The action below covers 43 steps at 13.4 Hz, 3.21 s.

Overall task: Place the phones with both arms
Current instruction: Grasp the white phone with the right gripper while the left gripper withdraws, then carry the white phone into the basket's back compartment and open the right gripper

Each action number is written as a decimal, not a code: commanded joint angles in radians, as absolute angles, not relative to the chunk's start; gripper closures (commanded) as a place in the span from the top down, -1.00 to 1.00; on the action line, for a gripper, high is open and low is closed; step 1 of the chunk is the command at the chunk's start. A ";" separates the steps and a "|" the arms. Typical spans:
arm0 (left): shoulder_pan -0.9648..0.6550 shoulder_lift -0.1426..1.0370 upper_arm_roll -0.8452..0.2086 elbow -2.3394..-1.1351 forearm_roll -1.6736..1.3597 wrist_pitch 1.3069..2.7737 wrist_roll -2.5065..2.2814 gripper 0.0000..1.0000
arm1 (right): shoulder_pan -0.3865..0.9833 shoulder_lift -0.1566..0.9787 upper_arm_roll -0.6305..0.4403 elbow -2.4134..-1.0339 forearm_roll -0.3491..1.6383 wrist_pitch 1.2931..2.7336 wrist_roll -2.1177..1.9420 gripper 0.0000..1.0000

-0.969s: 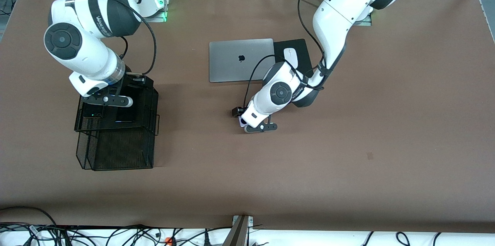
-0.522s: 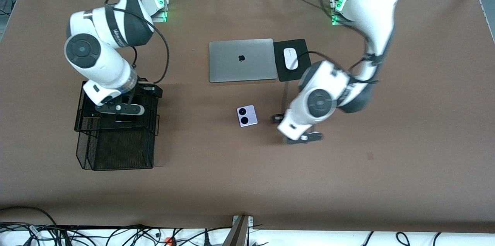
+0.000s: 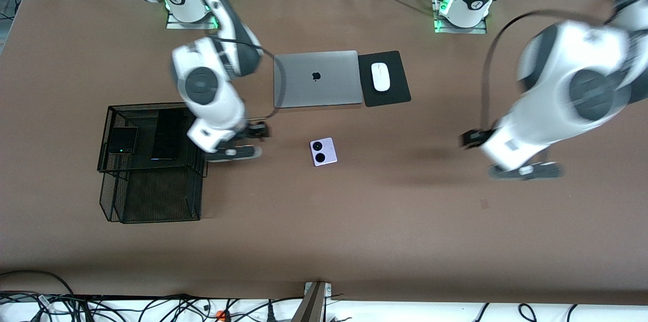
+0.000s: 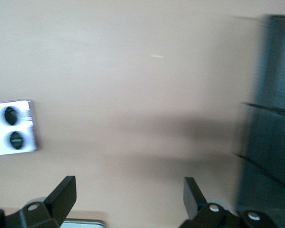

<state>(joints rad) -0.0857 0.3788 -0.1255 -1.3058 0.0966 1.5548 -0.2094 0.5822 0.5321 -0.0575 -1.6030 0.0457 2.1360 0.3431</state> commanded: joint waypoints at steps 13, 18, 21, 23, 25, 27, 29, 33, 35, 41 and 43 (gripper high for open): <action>-0.014 -0.039 -0.008 -1.725 0.018 1.682 -0.041 1.00 | 0.735 0.933 0.002 -1.293 -0.083 2.439 0.341 1.00; -0.020 -0.084 -0.020 -1.743 0.031 1.692 -0.037 1.00 | 0.726 0.959 0.003 -1.293 -0.074 2.470 0.415 1.00; -0.023 -0.078 -0.021 -1.740 0.031 1.692 -0.035 1.00 | 0.735 0.963 0.003 -1.295 -0.078 2.471 0.436 1.00; -0.021 -0.080 -0.023 -1.740 0.031 1.692 -0.023 1.00 | 0.735 0.973 0.003 -1.295 -0.078 2.471 0.436 1.00; -0.017 -0.078 -0.021 -1.733 0.029 1.692 -0.023 1.00 | 0.733 0.976 0.003 -1.296 -0.078 2.471 0.439 0.96; -0.017 -0.077 -0.021 -1.732 0.029 1.690 -0.026 1.00 | 0.727 0.985 0.003 -1.296 -0.075 2.473 0.451 0.61; -0.014 -0.077 -0.021 -1.732 0.029 1.690 -0.025 1.00 | 0.726 0.983 0.003 -1.296 -0.072 2.471 0.449 -0.56; -0.014 -0.075 -0.021 -1.732 0.029 1.690 -0.025 1.00 | 0.732 0.968 0.003 -1.292 -0.072 2.459 0.492 -1.00; -0.014 -0.075 -0.021 -1.730 0.029 1.690 -0.026 1.00 | 0.735 0.945 0.003 -1.281 -0.075 2.377 0.512 -1.00; -0.017 -0.072 -0.023 -1.724 0.029 1.687 -0.034 1.00 | 0.724 0.752 0.031 -1.106 -0.068 1.916 0.526 -1.00; -0.017 -0.072 -0.023 -1.723 0.029 1.686 -0.034 1.00 | 0.663 0.674 0.026 -1.147 -0.064 1.826 0.522 -1.00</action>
